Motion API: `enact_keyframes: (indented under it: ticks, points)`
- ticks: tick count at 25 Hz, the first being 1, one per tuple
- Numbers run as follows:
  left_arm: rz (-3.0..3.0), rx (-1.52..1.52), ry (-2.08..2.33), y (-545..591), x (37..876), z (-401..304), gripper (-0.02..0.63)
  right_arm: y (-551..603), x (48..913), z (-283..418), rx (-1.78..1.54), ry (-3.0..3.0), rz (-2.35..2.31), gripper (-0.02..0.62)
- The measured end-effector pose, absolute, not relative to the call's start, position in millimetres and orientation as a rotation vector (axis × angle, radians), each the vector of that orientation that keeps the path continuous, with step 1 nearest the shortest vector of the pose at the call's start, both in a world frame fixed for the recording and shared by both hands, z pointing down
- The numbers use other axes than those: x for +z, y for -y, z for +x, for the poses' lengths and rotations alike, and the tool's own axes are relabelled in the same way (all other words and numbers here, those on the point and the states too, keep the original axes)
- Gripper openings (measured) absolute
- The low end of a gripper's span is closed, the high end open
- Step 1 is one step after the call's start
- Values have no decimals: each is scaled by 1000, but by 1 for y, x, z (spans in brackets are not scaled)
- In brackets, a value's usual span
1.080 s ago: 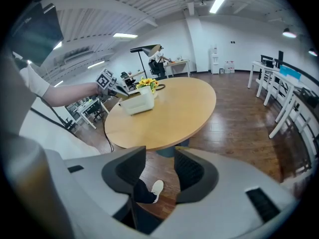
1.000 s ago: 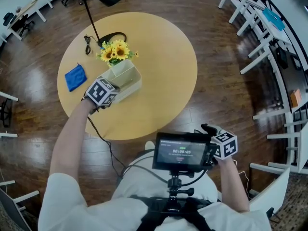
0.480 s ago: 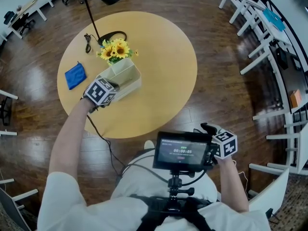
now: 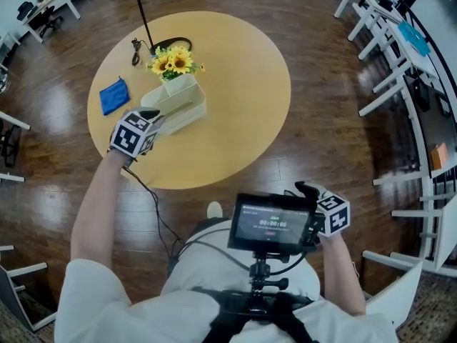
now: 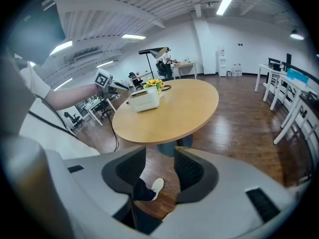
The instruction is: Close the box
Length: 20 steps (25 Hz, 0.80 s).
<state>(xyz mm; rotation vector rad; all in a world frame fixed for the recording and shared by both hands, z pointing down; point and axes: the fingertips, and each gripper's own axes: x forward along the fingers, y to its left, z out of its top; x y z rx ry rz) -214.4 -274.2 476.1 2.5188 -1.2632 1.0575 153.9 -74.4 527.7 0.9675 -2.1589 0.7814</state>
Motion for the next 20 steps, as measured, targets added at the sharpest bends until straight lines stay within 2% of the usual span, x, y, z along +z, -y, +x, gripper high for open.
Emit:
enact_keyframes:
  ticks: [6, 20]
  points:
    - [2296, 842, 1519, 177, 477, -210, 70, 47, 527, 185, 724, 2218, 884, 187]
    - [1905, 687, 1560, -107, 575, -99, 66, -43, 546, 199, 627, 2266, 565, 187]
